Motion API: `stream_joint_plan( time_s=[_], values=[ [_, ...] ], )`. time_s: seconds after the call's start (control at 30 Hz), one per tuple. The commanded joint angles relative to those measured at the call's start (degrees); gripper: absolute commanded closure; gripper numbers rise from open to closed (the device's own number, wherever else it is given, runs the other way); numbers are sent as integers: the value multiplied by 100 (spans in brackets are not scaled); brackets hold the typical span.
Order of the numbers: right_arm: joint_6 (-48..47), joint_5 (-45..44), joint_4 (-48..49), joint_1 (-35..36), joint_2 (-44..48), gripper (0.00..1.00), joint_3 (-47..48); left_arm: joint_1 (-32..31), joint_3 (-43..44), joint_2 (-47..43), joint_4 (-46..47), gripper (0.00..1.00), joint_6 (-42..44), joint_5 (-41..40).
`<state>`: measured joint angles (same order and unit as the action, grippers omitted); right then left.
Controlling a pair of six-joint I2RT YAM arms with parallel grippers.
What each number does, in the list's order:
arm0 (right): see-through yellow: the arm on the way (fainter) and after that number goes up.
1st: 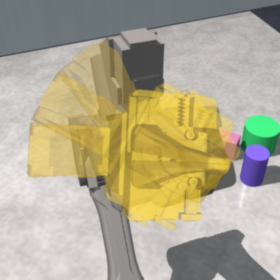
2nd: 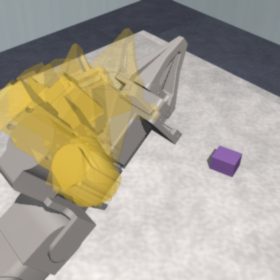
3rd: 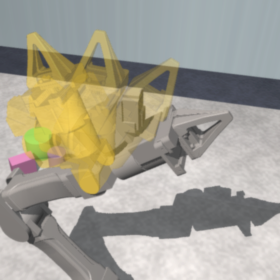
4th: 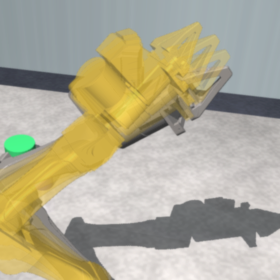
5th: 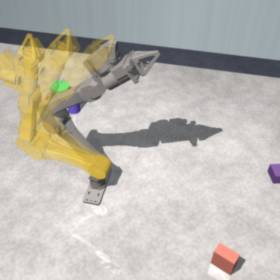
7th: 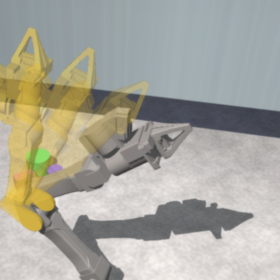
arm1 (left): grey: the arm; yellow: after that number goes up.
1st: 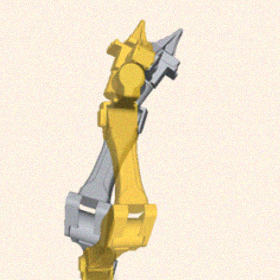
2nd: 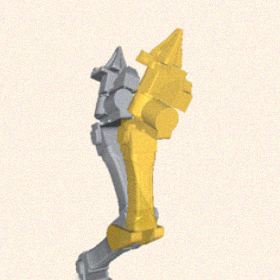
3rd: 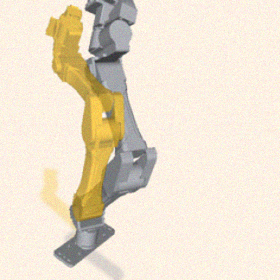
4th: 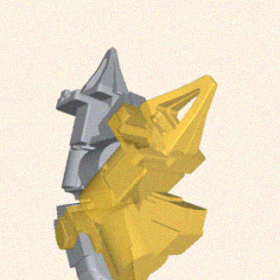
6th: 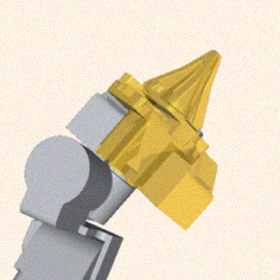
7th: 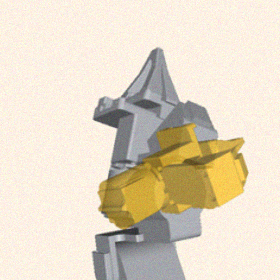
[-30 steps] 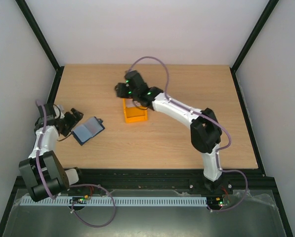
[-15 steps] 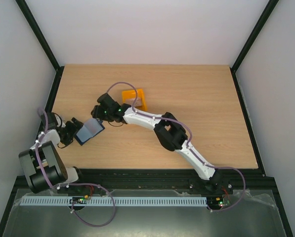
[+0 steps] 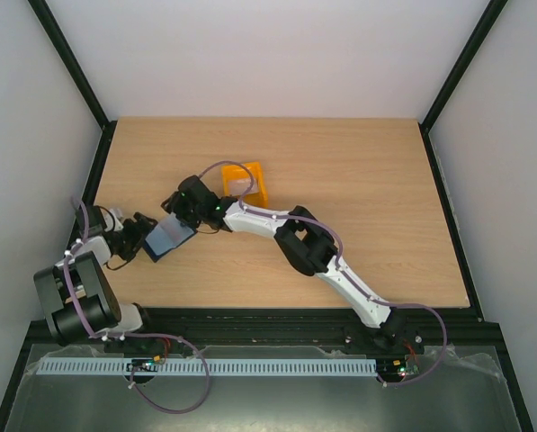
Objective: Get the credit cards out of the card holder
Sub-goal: Pick up the card holder from the center of the board.
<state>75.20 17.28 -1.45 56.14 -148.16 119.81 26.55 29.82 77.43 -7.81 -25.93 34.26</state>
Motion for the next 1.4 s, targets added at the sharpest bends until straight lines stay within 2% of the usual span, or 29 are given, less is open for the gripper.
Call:
stream_joint_plan(
  time_s=[0.0, 0.23, 0.37, 0.5, 0.57, 0.6, 0.8, 0.9, 1.07, 1.17, 1.37],
  values=[
    [412, 245, 383, 52, -89, 39, -124, -110, -139, 184, 43, 9, -53, 371],
    [514, 364, 697, 68, 16, 41, -411, -231, -91, 516, 257, 34, 7, 632],
    [704, 492, 945, 66, 2, 41, -574, -301, 38, 931, 358, 61, 215, 811],
    [734, 551, 1053, 58, 8, 41, -695, -292, 174, 1244, 312, 81, 476, 962],
    [622, 533, 1021, 56, 60, 41, -685, -292, 239, 1297, 287, 95, 587, 1004],
    [550, 496, 989, 53, 96, 41, -672, -295, 266, 1281, 267, 98, 628, 1005],
    [-255, 381, 844, -43, 443, 40, -584, -227, 436, 1103, 74, 98, 853, 896],
    [-905, 165, 369, -91, 666, 40, -390, -153, 587, 1167, -178, 98, 1032, 527],
    [-1889, -733, -665, -143, 954, 39, -228, -25, 733, 1586, -358, 98, 1200, 257],
    [-2001, -787, -950, -202, 928, 38, -328, -14, 820, 1731, -430, 98, 1253, 127],
    [-1699, -306, -964, -240, 470, 38, -229, -18, 831, 1661, -471, 98, 1313, 16]
  ],
)
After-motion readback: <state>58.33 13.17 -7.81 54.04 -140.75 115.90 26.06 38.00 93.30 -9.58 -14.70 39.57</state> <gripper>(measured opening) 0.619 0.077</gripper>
